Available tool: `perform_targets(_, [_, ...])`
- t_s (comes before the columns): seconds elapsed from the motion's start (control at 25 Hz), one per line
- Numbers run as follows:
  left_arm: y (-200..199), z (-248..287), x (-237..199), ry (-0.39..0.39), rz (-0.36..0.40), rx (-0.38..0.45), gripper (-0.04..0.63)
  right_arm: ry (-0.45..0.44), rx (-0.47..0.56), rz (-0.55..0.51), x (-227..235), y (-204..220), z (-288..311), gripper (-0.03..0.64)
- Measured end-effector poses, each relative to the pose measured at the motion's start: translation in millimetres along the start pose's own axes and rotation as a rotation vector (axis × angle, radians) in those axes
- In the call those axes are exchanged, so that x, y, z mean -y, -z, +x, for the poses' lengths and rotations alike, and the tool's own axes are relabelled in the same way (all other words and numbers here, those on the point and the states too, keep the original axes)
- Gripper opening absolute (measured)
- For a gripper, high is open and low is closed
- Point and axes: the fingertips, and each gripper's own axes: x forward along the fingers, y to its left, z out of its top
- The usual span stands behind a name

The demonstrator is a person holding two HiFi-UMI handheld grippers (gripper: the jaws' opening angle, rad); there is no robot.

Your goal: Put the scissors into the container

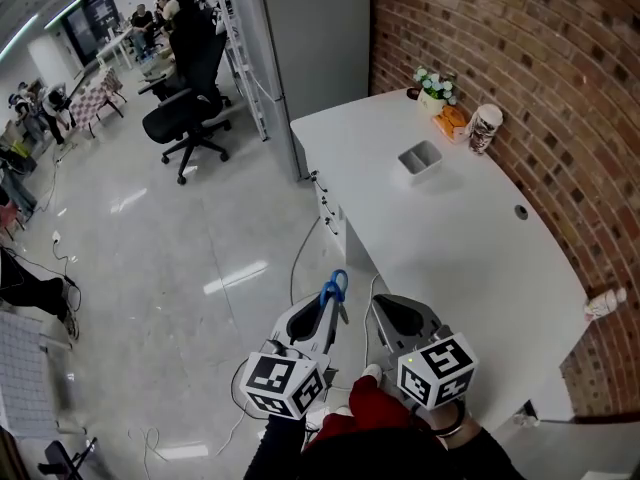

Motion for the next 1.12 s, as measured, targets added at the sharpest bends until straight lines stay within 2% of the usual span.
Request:
perform_targets(0.28, [-15,60,-3,0.035,0.019,-0.015,0.028,0.074,0.029,0.017,57,-24,9,0.009])
perform_targets(0.6, [-34,130,16,0.096,0.068,-0.010,0.028,0.175,0.070,0.042,125,-40,-5,0.009])
perform_targets(1.12, [-48,226,23,0.216,0.102,-0.044,0.028,0.323,0.106,0.089,200,-56,-4,0.009])
